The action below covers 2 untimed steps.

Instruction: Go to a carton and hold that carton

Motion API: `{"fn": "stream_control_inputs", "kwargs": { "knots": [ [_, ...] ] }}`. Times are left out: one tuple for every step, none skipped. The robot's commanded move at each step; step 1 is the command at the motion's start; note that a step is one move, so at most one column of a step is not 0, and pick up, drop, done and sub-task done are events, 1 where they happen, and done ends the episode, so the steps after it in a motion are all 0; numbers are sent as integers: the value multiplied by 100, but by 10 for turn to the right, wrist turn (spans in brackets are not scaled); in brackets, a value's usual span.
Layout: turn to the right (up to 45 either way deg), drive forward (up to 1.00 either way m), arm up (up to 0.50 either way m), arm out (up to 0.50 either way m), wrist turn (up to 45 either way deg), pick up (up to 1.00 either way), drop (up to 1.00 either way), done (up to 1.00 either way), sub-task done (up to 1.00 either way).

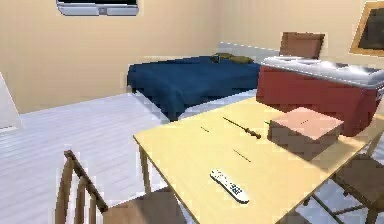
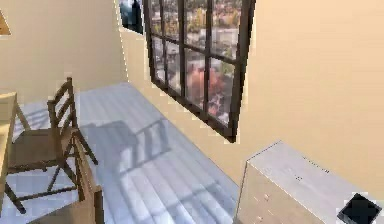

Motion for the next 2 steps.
{"fn": "stream_control_inputs", "kwargs": {
  "knots": [
    [-450, 0, 0, 0, 0, 0, 0, 0, 0],
    [-150, 0, 0, 0, 0, 0, 0, 0, 0]
  ]
}}
